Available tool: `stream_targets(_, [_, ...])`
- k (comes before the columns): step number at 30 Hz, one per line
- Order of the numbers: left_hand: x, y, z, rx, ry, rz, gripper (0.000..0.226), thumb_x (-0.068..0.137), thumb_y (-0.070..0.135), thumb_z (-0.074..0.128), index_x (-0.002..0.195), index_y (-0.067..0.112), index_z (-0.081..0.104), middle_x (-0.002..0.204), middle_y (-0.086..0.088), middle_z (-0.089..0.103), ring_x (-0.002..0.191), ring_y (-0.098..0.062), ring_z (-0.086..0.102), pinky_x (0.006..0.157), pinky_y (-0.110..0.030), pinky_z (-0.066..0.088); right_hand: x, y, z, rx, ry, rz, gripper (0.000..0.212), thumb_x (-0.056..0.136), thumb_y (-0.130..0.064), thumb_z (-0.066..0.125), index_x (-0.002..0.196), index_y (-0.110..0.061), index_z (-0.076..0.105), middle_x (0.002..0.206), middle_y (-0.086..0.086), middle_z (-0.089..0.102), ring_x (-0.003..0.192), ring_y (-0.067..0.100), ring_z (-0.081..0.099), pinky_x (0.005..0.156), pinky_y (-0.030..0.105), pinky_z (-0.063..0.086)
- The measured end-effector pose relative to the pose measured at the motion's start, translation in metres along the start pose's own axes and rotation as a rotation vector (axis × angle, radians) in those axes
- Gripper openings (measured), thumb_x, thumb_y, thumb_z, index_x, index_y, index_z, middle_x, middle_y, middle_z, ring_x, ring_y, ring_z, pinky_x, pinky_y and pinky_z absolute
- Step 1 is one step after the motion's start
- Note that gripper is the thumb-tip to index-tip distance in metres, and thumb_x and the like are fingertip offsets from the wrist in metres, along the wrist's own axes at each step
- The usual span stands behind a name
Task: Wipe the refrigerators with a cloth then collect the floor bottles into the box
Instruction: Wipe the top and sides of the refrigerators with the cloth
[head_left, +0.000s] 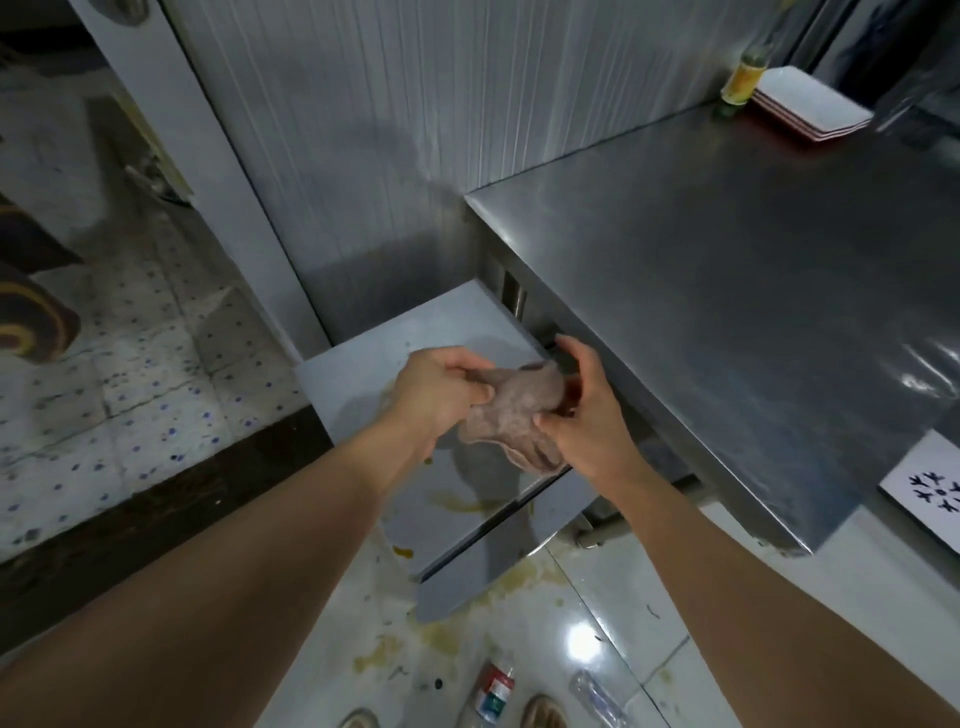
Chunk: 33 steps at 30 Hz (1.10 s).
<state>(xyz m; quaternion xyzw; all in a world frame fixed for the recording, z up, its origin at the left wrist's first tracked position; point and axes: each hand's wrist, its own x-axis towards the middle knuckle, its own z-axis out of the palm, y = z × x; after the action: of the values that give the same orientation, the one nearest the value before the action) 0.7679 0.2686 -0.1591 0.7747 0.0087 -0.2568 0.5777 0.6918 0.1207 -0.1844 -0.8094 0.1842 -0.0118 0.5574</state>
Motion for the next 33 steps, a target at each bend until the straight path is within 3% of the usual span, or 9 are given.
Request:
stream_targets(5, [-0.026, 0.007, -0.009, 0.513, 0.186, 0.438, 0.021, 0.074, 0.003, 0.068, 0.088, 0.019, 0.069, 0.077, 0.005, 0.070, 0.075, -0.012, 0.066, 0.070, -0.028, 0.055, -0.009, -0.012, -0.009, -0.528, 0.077, 0.008, 0.043, 0.068, -0.019, 0.082, 0.103, -0.010, 0.060, 0.107, 0.006, 0.046, 0.096, 0.024, 0.058, 0.086, 0.031, 0.049])
stream_targets(8, [-0.036, 0.005, -0.016, 0.667, 0.208, 0.469, 0.013, 0.076, 0.014, 0.072, 0.086, 0.016, 0.065, 0.078, -0.001, 0.068, 0.075, -0.017, 0.064, 0.068, -0.033, 0.053, -0.025, -0.014, -0.019, -0.508, 0.041, 0.014, 0.044, 0.065, -0.023, 0.084, 0.095, -0.008, 0.055, 0.108, -0.001, 0.041, 0.091, 0.015, 0.053, 0.079, 0.022, 0.049])
stream_targets(10, [-0.040, 0.003, -0.022, 0.741, 0.186, 0.431, 0.013, 0.077, 0.021, 0.073, 0.078, 0.022, 0.060, 0.083, 0.000, 0.066, 0.076, -0.016, 0.061, 0.066, -0.032, 0.049, -0.035, -0.016, -0.026, -0.416, -0.001, 0.038, 0.034, 0.071, -0.017, 0.081, 0.093, -0.010, 0.056, 0.104, -0.003, 0.054, 0.090, 0.011, 0.058, 0.068, 0.013, 0.049])
stream_targets(14, [-0.046, -0.004, -0.027, 0.635, -0.026, 0.346, 0.029, 0.077, 0.021, 0.070, 0.062, 0.027, 0.046, 0.081, 0.005, 0.054, 0.074, -0.010, 0.053, 0.066, -0.026, 0.043, -0.047, -0.018, -0.044, -0.212, -0.059, 0.126, 0.030, 0.074, -0.006, 0.076, 0.080, -0.018, 0.049, 0.089, -0.004, 0.061, 0.087, 0.008, 0.060, 0.068, 0.022, 0.052])
stream_targets(18, [-0.033, -0.014, -0.015, 0.462, -0.116, 0.234, 0.025, 0.084, 0.019, 0.063, 0.069, 0.020, 0.043, 0.065, 0.000, 0.059, 0.057, -0.010, 0.056, 0.054, -0.028, 0.045, -0.034, -0.010, -0.052, -0.181, 0.007, 0.165, 0.038, 0.074, -0.012, 0.077, 0.098, -0.027, 0.052, 0.096, -0.016, 0.055, 0.087, 0.001, 0.052, 0.067, 0.017, 0.043])
stream_targets(23, [0.001, -0.045, 0.014, 0.512, -0.075, 0.141, 0.021, 0.085, 0.018, 0.065, 0.098, 0.011, 0.050, 0.089, -0.012, 0.065, 0.084, -0.027, 0.064, 0.073, -0.041, 0.055, 0.000, 0.025, -0.030, -0.462, 0.061, 0.211, 0.056, 0.081, -0.019, 0.072, 0.130, -0.012, 0.045, 0.125, 0.010, 0.049, 0.112, 0.026, 0.051, 0.095, 0.031, 0.041])
stream_targets(27, [0.021, -0.068, 0.014, 0.686, -0.021, 0.203, 0.039, 0.086, 0.020, 0.062, 0.122, 0.017, 0.047, 0.116, -0.006, 0.056, 0.107, -0.025, 0.054, 0.091, -0.043, 0.047, -0.004, 0.061, 0.002, -0.799, 0.127, 0.065, 0.049, 0.086, -0.023, 0.064, 0.130, -0.013, 0.045, 0.136, 0.017, 0.034, 0.125, 0.035, 0.037, 0.103, 0.041, 0.036])
stream_targets(29, [0.031, -0.076, 0.010, 0.801, -0.009, 0.301, 0.039, 0.087, 0.016, 0.058, 0.125, 0.018, 0.048, 0.124, -0.006, 0.053, 0.113, -0.024, 0.050, 0.093, -0.044, 0.045, -0.011, 0.077, 0.026, -0.889, 0.071, -0.014, 0.050, 0.091, -0.033, 0.054, 0.136, -0.017, 0.041, 0.146, 0.018, 0.029, 0.134, 0.037, 0.031, 0.108, 0.044, 0.032])
stream_targets(33, [0.062, -0.086, 0.004, 0.963, -0.002, 0.402, 0.042, 0.087, 0.014, 0.053, 0.129, 0.016, 0.048, 0.133, -0.004, 0.049, 0.122, -0.025, 0.044, 0.101, -0.042, 0.037, -0.010, 0.102, 0.065, -1.056, -0.060, -0.047, 0.072, 0.091, -0.061, 0.017, 0.150, -0.021, 0.024, 0.156, 0.020, 0.016, 0.143, 0.040, 0.015, 0.115, 0.052, 0.004])
